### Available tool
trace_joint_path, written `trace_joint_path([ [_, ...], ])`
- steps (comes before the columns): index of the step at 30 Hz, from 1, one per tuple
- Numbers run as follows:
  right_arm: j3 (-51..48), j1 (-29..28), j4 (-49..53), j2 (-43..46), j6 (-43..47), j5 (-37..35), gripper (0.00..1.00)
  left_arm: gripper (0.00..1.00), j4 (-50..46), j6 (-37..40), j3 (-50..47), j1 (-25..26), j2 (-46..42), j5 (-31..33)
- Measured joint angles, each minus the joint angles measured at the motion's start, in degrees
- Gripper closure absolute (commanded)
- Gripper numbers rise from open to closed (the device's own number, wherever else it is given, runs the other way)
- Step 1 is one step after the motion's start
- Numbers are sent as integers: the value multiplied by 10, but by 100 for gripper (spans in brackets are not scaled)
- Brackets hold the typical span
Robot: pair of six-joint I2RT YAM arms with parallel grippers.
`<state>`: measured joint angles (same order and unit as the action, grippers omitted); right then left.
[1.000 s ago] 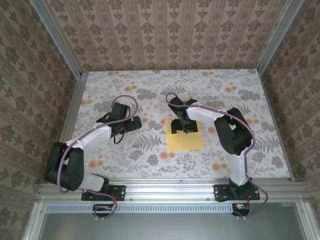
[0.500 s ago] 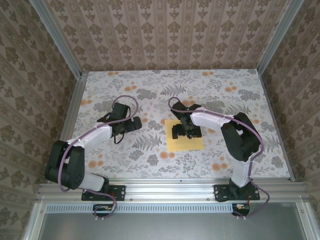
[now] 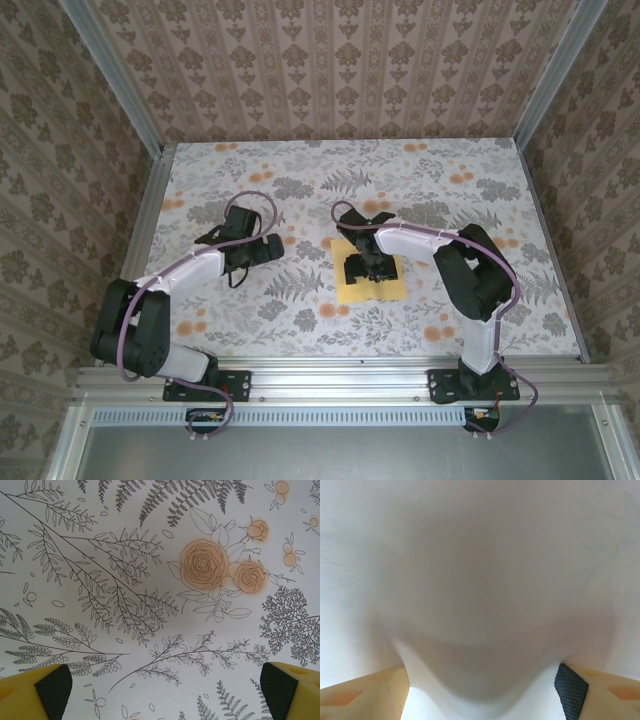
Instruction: Fold a paper plane with a square sheet of paper (pick it up from the middle)
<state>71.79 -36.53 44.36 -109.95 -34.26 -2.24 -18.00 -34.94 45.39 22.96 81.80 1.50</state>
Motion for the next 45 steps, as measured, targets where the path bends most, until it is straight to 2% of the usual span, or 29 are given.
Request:
trace_joint_path([
  [3, 0, 0, 0, 0, 2, 0, 23, 0, 0, 0, 0, 0, 0, 0],
  [13, 34, 1, 24, 0, 13, -14, 13, 0, 0, 0, 0, 0, 0, 0],
  [21, 81, 23, 26, -7, 24, -23, 13, 0, 0, 0, 0, 0, 0, 0],
  [28, 86, 31, 24, -56, 26, -19, 14, 0, 0, 0, 0, 0, 0, 0],
  [31, 93, 31, 22, -60, 26, -18, 18, 0, 0, 0, 0, 0, 0, 0],
  [40, 92, 32, 16, -60, 25, -12, 38, 0, 0, 0, 0, 0, 0, -3],
  [45, 92, 33, 13, -57, 29, -1, 53, 0, 0, -5, 0, 0, 0, -10],
])
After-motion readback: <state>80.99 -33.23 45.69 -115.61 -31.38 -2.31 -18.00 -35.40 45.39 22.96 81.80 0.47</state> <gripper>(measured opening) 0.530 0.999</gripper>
